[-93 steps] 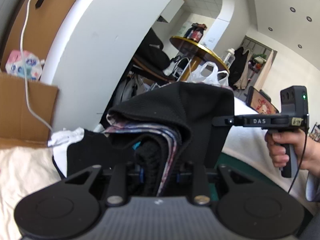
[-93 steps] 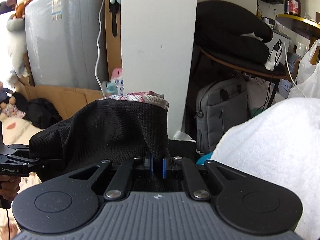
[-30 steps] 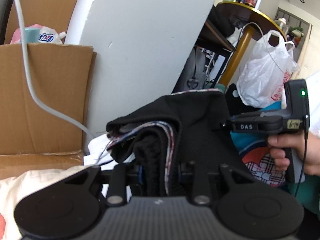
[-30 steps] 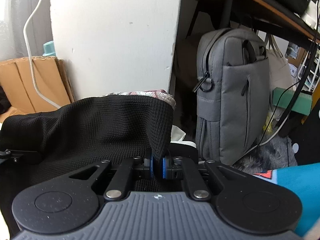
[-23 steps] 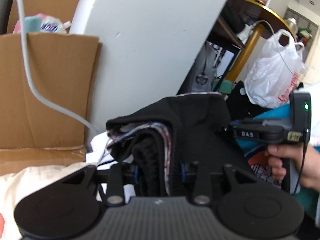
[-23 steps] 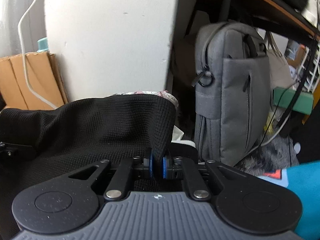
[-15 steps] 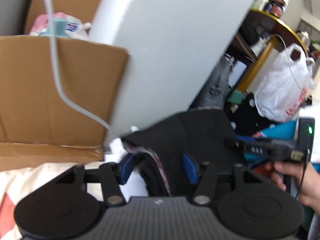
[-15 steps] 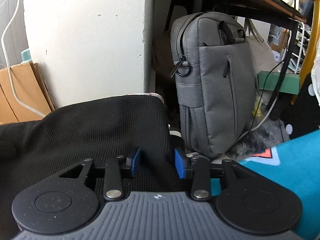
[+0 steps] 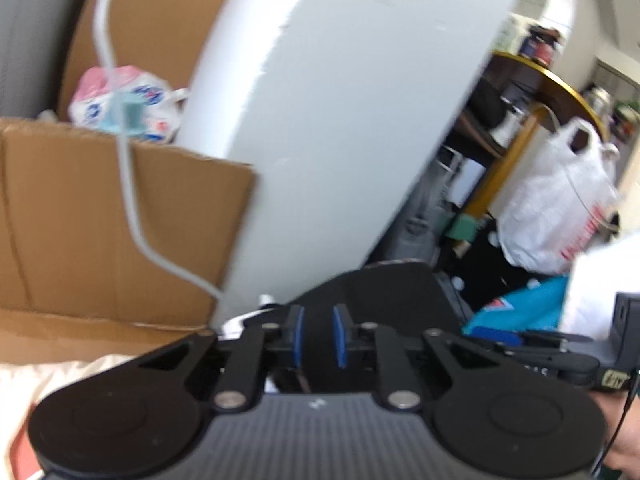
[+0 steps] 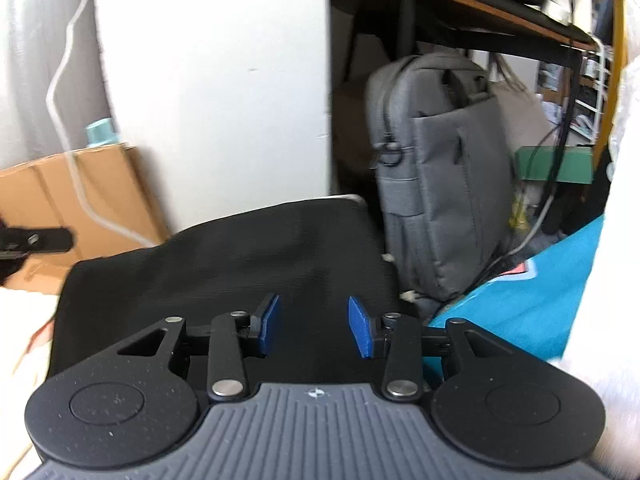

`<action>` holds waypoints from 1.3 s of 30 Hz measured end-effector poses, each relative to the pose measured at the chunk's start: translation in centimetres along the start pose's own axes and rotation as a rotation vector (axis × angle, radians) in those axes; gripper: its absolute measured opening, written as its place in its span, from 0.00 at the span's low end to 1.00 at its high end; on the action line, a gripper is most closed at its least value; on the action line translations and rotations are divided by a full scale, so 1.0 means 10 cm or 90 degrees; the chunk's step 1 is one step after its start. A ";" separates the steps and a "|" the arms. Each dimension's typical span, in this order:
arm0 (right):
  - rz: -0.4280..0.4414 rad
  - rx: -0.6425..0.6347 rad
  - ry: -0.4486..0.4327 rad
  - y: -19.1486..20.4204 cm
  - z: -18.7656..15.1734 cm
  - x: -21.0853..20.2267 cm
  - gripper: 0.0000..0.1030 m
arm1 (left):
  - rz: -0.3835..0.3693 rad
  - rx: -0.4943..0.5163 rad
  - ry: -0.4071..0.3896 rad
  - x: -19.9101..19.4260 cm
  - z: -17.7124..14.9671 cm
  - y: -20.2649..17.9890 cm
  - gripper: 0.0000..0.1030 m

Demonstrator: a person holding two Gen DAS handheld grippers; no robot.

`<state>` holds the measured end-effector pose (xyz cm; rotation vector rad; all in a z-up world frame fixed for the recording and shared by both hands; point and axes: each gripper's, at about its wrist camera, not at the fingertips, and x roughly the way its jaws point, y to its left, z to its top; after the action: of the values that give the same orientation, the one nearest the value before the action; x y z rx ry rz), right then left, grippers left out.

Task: Fold clothes

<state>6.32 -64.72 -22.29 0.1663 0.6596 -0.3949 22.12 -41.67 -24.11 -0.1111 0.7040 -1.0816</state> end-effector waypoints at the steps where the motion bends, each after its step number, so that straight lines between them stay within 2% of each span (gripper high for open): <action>1: 0.006 -0.003 0.005 0.03 -0.03 -0.01 0.41 | -0.004 0.010 0.004 0.01 -0.01 -0.03 0.12; 5: 0.029 -0.008 0.030 0.11 -0.14 -0.01 0.41 | 0.019 0.054 0.026 0.10 -0.12 -0.09 0.07; 11: 0.022 -0.001 0.055 0.09 -0.25 0.07 0.42 | 0.034 0.032 0.060 0.26 -0.28 0.02 0.05; 13: 0.018 0.002 0.058 0.08 -0.31 0.07 0.44 | 0.047 0.028 0.066 0.35 -0.34 0.05 0.03; 15: 0.014 0.004 0.061 0.08 -0.35 0.08 0.56 | 0.055 0.020 0.073 0.40 -0.39 0.08 0.02; 17: 0.010 0.006 0.061 0.07 -0.39 0.08 0.62 | 0.060 0.016 0.075 0.41 -0.40 0.11 0.02; 21: 0.003 0.007 0.062 0.07 -0.43 0.06 0.65 | 0.068 0.023 0.081 0.35 -0.33 0.11 0.02; 25: -0.008 0.020 0.070 0.08 -0.41 -0.01 0.65 | 0.068 0.076 0.035 0.16 -0.30 -0.06 0.05; 29: 0.034 0.080 0.069 0.05 -0.36 -0.10 0.65 | 0.046 0.110 0.022 0.04 -0.29 -0.28 0.05; 34: 0.042 0.060 0.050 0.18 -0.29 -0.15 0.65 | 0.016 0.115 0.022 0.05 -0.24 -0.48 0.12; 37: 0.040 0.058 0.041 0.21 -0.22 -0.12 0.65 | 0.009 0.116 0.022 0.12 -0.18 -0.55 0.27; 39: 0.037 0.050 0.036 0.23 -0.18 -0.10 0.65 | 0.018 0.114 0.021 0.22 -0.09 -0.57 0.42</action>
<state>5.56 -61.84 -23.03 0.2712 0.6931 -0.3608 17.85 -46.04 -23.48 0.0707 0.6337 -1.1172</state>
